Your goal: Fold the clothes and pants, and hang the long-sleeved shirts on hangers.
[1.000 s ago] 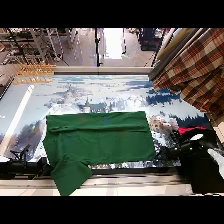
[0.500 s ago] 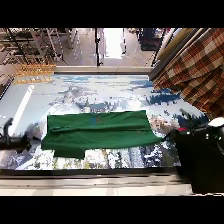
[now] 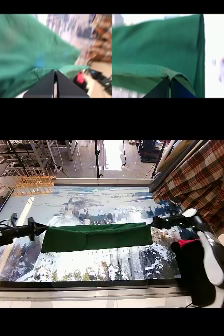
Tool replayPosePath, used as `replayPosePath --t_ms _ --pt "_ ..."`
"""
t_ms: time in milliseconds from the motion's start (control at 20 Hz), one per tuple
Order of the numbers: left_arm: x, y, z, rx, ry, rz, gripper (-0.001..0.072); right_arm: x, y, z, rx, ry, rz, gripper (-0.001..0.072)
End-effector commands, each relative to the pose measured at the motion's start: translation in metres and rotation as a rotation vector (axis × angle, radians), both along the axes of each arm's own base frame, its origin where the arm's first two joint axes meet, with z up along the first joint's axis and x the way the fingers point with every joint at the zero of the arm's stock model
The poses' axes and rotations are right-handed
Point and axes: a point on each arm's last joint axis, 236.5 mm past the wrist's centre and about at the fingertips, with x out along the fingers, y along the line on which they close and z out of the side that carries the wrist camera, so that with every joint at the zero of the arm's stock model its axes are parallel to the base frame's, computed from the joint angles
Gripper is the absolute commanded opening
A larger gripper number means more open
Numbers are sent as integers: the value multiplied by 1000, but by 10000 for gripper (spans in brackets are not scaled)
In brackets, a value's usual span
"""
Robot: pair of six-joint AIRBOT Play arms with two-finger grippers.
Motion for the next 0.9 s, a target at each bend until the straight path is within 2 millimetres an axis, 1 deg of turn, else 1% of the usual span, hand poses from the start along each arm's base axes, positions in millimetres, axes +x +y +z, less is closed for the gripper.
replayPosePath --t_ms 0,50,100,150,200,250,300,350,400,450,500,550,600,650,700,750,800,850 --pt "41 0 -44 -44 35 97 31 56 14 -35 -7 -28 -36 53" --pt "40 -2 -51 -37 35 86 232 55 14 -43 -24 -13 -14 349" --pt "37 -3 -52 -37 34 64 380 48 4 -50 -66 12 1 563" --pt "31 -1 -47 -41 16 39 381 36 -8 -57 -93 57 22 555" --pt "26 3 -39 -40 -13 15 342 19 -20 -62 -96 121 43 557" --pt "21 8 -28 -35 -46 -2 332 4 -30 -67 -84 173 57 557" --pt "21 12 -16 -11 -86 -6 329 -8 -36 -70 -56 208 60 558" --pt "21 14 -4 27 -141 -18 276 -14 -37 -72 -24 218 69 558" --pt "22 12 9 85 -216 -49 205 -16 -33 -73 15 207 80 558" --pt "22 7 19 138 -284 -86 202 -15 -27 -73 39 186 95 558" --pt "22 0 25 203 -341 -130 139 -14 -19 -74 60 177 107 558" --pt "21 -7 23 282 -383 -183 76 -13 -9 -78 86 181 115 557" --pt "20 -14 17 360 -400 -233 75 -13 -2 -85 98 192 123 557" --pt "19 -23 9 411 -395 -276 75 -13 8 -92 122 206 129 528" --pt "16 -34 -1 453 -383 -330 72 -14 19 -98 148 216 139 445" --pt "11 -45 -12 495 -370 -393 3 -14 29 -102 165 217 152 285" --pt "2 -56 -25 549 -356 -476 6 -15 32 -103 157 212 170 87" --pt "-6 -65 -36 596 -342 -552 6 -16 28 -99 133 209 179 20"
